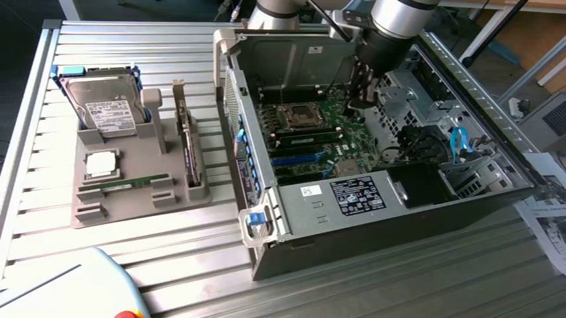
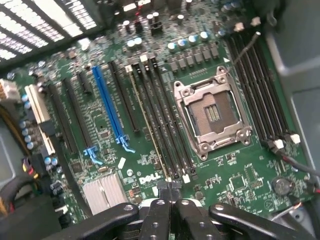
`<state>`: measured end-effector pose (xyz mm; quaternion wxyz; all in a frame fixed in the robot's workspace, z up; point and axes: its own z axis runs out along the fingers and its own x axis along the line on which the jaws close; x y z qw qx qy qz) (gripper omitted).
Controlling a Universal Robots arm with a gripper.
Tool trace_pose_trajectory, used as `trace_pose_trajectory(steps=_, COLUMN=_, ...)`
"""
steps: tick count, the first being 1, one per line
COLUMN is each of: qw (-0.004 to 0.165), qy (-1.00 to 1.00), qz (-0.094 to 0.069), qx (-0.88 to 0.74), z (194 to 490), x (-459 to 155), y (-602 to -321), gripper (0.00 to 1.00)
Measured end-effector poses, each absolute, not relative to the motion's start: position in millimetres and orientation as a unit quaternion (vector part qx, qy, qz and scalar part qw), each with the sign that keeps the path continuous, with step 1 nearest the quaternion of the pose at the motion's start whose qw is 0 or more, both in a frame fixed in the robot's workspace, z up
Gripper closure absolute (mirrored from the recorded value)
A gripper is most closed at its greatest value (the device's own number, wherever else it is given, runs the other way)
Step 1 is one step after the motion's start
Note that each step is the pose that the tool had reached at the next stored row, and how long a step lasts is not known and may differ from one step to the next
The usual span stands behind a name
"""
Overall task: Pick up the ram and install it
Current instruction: 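Press down the ram until it locks into place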
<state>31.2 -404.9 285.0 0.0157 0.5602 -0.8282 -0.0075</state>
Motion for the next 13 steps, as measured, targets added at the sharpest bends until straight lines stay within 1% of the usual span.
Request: trace_pose_trajectory(steps=13, qw=0.015, qy=-0.891, qz=-0.009, qx=0.455, z=284.5, x=31.3, y=-404.9, gripper=0.89)
